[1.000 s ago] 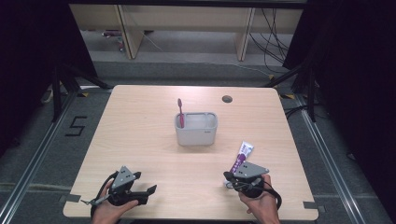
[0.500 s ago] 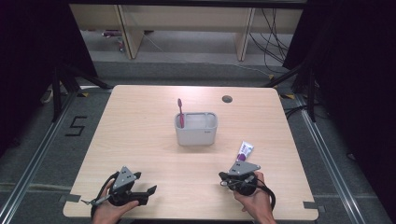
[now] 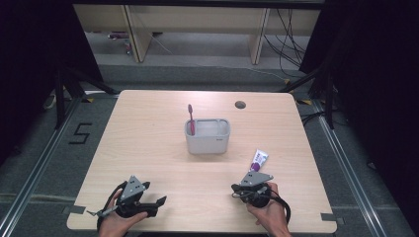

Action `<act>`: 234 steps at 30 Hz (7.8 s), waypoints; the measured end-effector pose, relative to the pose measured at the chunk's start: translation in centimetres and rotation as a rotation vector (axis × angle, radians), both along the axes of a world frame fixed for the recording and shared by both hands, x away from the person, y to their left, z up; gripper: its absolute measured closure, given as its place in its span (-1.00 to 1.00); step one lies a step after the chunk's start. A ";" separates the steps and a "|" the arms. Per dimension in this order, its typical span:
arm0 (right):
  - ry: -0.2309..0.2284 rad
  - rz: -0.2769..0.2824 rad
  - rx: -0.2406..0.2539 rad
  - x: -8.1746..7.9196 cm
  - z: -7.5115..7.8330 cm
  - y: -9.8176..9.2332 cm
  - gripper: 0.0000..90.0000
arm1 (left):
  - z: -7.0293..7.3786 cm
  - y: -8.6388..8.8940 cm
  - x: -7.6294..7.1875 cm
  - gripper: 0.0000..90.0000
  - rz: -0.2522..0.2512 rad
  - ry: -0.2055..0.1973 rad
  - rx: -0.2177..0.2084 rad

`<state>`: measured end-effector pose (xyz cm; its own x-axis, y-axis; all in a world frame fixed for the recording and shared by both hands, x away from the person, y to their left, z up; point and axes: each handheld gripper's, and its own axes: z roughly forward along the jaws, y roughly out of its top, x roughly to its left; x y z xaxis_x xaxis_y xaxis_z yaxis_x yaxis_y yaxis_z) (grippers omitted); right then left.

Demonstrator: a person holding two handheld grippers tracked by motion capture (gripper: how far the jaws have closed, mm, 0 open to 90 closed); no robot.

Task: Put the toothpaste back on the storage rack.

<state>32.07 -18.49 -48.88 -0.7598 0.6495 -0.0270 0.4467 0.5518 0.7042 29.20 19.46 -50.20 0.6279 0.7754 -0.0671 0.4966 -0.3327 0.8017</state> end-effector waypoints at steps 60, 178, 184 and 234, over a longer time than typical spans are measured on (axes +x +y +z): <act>0.039 -0.099 -0.003 -0.9 0.4 -6.6 1.00 | 0.0 -0.1 0.0 -0.53 0.010 0.001 0.023; 0.371 -0.077 -0.383 9.9 1.3 -1.2 0.45 | 0.0 0.3 -0.1 -0.53 0.002 0.000 0.014; 0.384 -0.044 -0.432 10.3 1.4 -0.8 0.48 | 0.0 0.3 0.0 -0.53 0.004 -0.002 0.008; 0.189 -0.116 -0.095 7.7 6.2 -7.0 0.61 | 0.1 0.6 0.1 -0.53 0.019 -0.004 0.008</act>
<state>39.79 -25.49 -42.70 -0.6778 0.7339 0.0436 0.6297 0.5489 0.5497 29.30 20.11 -50.08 0.6136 0.7874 -0.0588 0.4995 -0.3295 0.8012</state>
